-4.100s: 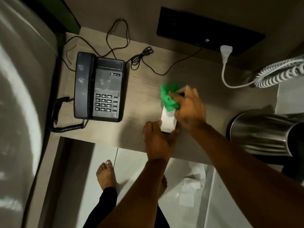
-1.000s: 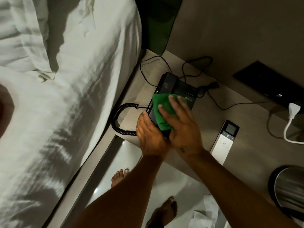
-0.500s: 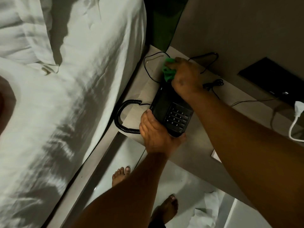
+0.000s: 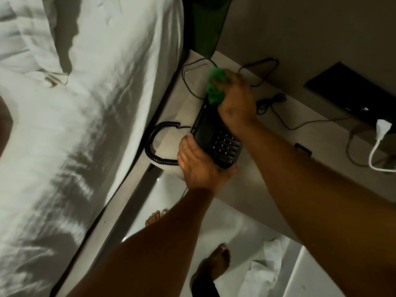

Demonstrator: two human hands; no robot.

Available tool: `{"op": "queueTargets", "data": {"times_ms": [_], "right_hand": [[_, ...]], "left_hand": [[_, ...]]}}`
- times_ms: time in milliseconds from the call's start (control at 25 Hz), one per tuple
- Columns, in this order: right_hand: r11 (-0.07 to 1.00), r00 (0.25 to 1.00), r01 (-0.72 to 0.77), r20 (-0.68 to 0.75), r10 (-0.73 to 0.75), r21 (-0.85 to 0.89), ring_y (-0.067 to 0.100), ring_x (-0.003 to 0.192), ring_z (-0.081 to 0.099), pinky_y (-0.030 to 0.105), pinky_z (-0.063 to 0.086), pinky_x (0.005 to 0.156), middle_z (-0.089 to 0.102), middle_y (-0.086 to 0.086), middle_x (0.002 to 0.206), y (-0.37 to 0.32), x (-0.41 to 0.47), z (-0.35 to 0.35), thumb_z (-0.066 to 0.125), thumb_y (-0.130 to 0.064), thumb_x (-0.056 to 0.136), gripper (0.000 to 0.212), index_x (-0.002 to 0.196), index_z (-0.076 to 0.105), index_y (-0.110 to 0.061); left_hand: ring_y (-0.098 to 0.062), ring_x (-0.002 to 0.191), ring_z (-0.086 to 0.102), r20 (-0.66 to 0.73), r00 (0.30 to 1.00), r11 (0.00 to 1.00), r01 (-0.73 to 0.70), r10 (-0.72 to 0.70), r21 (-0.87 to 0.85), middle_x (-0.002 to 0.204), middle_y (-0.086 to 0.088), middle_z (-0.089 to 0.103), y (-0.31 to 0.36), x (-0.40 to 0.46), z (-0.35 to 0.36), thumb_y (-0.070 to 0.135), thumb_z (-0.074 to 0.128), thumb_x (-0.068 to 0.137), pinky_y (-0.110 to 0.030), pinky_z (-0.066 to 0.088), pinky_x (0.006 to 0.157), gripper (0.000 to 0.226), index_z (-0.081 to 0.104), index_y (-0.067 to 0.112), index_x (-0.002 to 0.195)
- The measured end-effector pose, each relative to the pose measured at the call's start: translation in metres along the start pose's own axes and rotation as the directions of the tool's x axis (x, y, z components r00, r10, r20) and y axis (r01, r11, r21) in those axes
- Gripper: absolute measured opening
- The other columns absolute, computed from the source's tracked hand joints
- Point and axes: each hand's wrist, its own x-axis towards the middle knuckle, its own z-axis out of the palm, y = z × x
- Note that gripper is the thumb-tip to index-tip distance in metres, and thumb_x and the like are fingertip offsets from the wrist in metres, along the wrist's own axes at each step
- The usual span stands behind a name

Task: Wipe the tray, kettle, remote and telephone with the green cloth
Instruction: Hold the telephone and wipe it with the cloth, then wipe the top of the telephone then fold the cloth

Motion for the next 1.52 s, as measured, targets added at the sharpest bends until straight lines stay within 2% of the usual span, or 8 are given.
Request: {"op": "queueTargets", "data": {"times_ms": [80, 480, 880, 1040, 1160, 1280, 1360, 1520], "right_hand": [[0.956, 0.984, -0.171, -0.017, 0.18, 0.237, 0.024, 0.113, 0.059, 0.021, 0.05, 0.091, 0.063, 0.004, 0.118, 0.0, 0.03, -0.008, 0.055, -0.015, 0.092, 0.026, 0.116, 0.063, -0.012], [0.927, 0.982, 0.177, 0.121, -0.144, -0.331, 0.034, 0.146, 0.009, 0.052, 0.008, 0.119, 0.025, 0.007, 0.157, 0.058, -0.101, -0.001, 0.061, 0.008, 0.072, 0.08, 0.141, 0.038, -0.025], [0.944, 0.984, 0.151, 0.132, -0.116, -0.293, 0.032, 0.146, 0.007, 0.053, 0.01, 0.119, 0.025, 0.003, 0.156, 0.053, -0.118, 0.003, 0.058, -0.001, 0.079, 0.07, 0.139, 0.039, -0.032], [0.995, 0.997, -0.072, 0.015, 0.071, 0.067, 0.03, 0.135, 0.033, 0.032, 0.037, 0.108, 0.043, 0.005, 0.144, 0.056, -0.143, -0.013, 0.063, -0.003, 0.079, 0.055, 0.128, 0.056, -0.026], [0.761, 0.893, -0.311, -0.099, 0.439, 0.57, 0.019, 0.111, 0.054, 0.003, 0.043, 0.082, 0.048, 0.002, 0.118, 0.025, -0.143, -0.039, 0.046, 0.01, 0.078, 0.05, 0.112, 0.064, -0.022], [0.338, 0.847, -0.432, 0.249, 0.469, 0.836, 0.015, 0.094, 0.066, 0.026, 0.057, 0.072, 0.065, 0.006, 0.11, -0.036, -0.139, -0.061, 0.041, 0.013, 0.079, 0.053, 0.096, 0.067, -0.03], [0.182, 0.865, -0.458, 0.389, 0.318, 0.87, 0.022, 0.089, 0.068, 0.034, 0.058, 0.069, 0.07, 0.009, 0.101, -0.088, -0.131, -0.067, 0.042, 0.014, 0.076, 0.05, 0.102, 0.067, -0.019], [0.292, 0.883, -0.451, 0.468, 0.012, 0.843, 0.026, 0.095, 0.068, 0.044, 0.058, 0.081, 0.071, 0.009, 0.101, -0.217, -0.099, -0.049, 0.056, 0.012, 0.078, 0.042, 0.105, 0.066, -0.02]], "left_hand": [[-0.032, 0.141, 0.03, -0.026, 1.0, 1.0, -0.003, 0.003, 0.003, 0.148, -0.015, 0.03, -0.002, 0.001, 0.004, 0.077, 0.069, 0.045, -0.049, 0.026, 0.118, 0.138, 0.016, 0.003, 0.149], [-0.033, 0.145, 0.022, -0.037, 0.999, 1.0, -0.03, 0.03, 0.006, 0.152, -0.018, 0.026, -0.008, 0.001, 0.01, 0.086, 0.063, 0.047, -0.048, 0.018, 0.12, 0.142, 0.011, 0.003, 0.149], [-0.035, 0.144, 0.022, -0.039, 0.999, 0.998, -0.024, 0.027, 0.065, 0.151, -0.023, 0.028, -0.007, 0.001, 0.01, 0.086, 0.068, 0.04, -0.048, 0.02, 0.119, 0.147, 0.01, 0.005, 0.148], [-0.038, 0.149, 0.013, 0.101, 0.995, 0.999, 0.007, -0.011, 0.04, 0.156, -0.025, 0.018, 0.006, 0.0, -0.006, 0.079, 0.075, 0.045, -0.05, 0.015, 0.122, 0.148, 0.0, 0.007, 0.15], [-0.031, 0.152, 0.001, 0.15, 0.988, 0.996, -0.025, 0.037, -0.084, 0.163, -0.015, 0.001, 0.008, -0.012, -0.043, 0.069, 0.073, 0.064, -0.049, 0.008, 0.124, 0.133, -0.009, 0.013, 0.153], [-0.012, 0.148, 0.017, 0.197, 0.98, 0.849, 0.096, 0.01, -0.52, 0.164, 0.001, 0.014, -0.002, -0.026, -0.113, 0.061, 0.053, 0.086, -0.049, 0.022, 0.123, 0.087, 0.008, 0.03, 0.154], [-0.018, 0.134, 0.047, 0.261, 0.955, 0.479, 0.297, -0.141, -0.826, 0.15, -0.008, 0.045, -0.009, -0.023, -0.171, 0.044, 0.057, 0.087, -0.053, 0.041, 0.113, 0.064, 0.039, 0.023, 0.144], [-0.018, 0.09, 0.071, 0.021, 0.968, 0.394, 0.121, -0.249, -0.911, 0.1, -0.003, 0.077, -0.058, 0.0, -0.301, 0.013, 0.061, 0.084, -0.031, 0.06, 0.073, 0.026, 0.067, 0.018, 0.108]]}}
